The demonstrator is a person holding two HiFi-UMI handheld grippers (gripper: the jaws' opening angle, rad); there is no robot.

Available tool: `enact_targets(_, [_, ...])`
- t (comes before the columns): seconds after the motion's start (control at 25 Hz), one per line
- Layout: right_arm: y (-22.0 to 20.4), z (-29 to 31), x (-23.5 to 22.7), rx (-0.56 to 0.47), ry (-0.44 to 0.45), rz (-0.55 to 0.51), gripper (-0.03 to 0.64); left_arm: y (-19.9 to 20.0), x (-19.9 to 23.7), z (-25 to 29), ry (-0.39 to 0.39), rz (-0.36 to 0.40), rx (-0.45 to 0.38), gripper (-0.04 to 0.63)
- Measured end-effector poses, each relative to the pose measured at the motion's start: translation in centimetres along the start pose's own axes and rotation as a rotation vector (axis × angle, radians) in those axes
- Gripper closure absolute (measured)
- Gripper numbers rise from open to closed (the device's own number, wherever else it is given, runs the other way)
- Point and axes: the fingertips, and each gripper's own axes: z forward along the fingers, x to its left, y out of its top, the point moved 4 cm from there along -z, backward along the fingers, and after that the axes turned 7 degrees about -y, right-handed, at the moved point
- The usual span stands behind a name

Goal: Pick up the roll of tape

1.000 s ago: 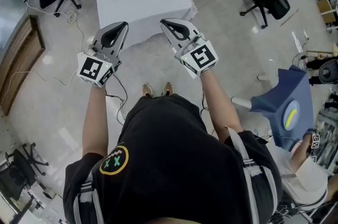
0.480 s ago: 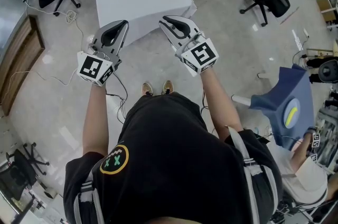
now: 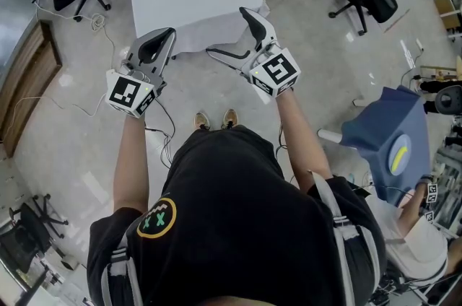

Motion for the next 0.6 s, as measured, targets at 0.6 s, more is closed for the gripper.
enact_targets(0.6, [-0.3,-1.7,-1.7,-0.019,-0.02,-0.029,0.018,0.0,-1.2,1.3,0.024,0.006,0.003,0.577])
